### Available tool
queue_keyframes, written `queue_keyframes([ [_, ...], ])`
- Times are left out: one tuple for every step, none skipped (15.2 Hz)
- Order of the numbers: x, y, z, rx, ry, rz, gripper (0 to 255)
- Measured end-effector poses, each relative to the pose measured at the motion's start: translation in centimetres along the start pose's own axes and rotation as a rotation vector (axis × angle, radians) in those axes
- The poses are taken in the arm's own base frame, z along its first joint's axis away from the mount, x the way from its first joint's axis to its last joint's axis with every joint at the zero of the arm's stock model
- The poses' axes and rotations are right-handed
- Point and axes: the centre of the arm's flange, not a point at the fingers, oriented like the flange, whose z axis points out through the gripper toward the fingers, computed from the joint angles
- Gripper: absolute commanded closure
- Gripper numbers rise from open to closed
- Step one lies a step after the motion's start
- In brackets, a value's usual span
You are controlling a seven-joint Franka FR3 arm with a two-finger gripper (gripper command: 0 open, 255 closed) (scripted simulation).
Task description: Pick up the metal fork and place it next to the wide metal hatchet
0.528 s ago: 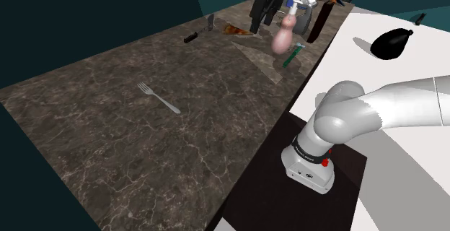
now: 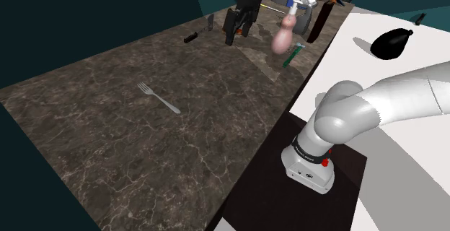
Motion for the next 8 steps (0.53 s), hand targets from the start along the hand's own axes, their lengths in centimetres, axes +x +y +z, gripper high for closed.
queue_keyframes([
  [0.7, -0.6, 0.6, 0.000, -0.001, 0.001, 0],
  [1.6, -1.1, 1.6, 0.000, -0.003, 0.001, 0],
  [2.5, -1.9, 2.3, -0.001, -0.004, 0.002, 0],
  [3.4, -2.2, 3.4, -0.001, -0.006, 0.002, 0],
  [4.2, -2.9, 4.2, -0.001, -0.007, 0.003, 0],
  [5.0, -3.7, 5.0, -0.001, -0.008, 0.004, 0],
  [5.9, -4.2, 5.7, -0.002, -0.009, 0.004, 0],
  [6.7, -4.6, 6.5, -0.002, -0.010, 0.005, 0],
])
